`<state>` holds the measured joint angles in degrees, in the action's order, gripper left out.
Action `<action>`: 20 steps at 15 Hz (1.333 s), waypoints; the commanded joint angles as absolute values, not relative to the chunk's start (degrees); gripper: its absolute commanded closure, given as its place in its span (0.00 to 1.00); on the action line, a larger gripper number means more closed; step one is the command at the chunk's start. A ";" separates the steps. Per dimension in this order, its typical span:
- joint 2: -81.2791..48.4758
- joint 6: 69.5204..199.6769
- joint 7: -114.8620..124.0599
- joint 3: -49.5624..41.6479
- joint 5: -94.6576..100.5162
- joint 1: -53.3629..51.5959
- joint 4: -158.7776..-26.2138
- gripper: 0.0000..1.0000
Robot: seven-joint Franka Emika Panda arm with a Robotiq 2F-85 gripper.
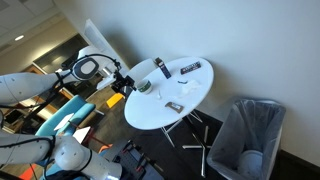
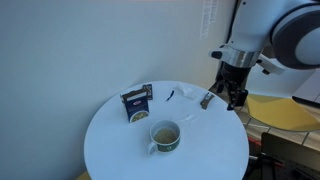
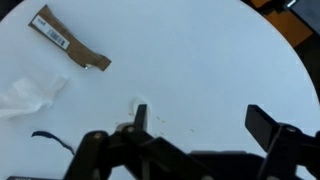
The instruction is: Use the spoon to stir the contents in the cup
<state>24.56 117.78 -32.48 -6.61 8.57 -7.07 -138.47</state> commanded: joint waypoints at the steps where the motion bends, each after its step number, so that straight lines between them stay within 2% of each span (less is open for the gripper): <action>1: 22.84 119.02 -36.78 -7.20 7.06 -5.86 -137.82 0.00; 6: 21.70 119.27 -37.84 -6.87 6.78 -5.33 -137.38 0.00; 12: 9.55 118.40 -51.10 -10.05 -3.69 -5.74 -131.36 0.00; 20: -0.18 134.94 -55.96 -5.89 -3.78 -2.14 -128.68 0.00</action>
<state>2.40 130.05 -55.09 -7.93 -2.45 -3.89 -130.02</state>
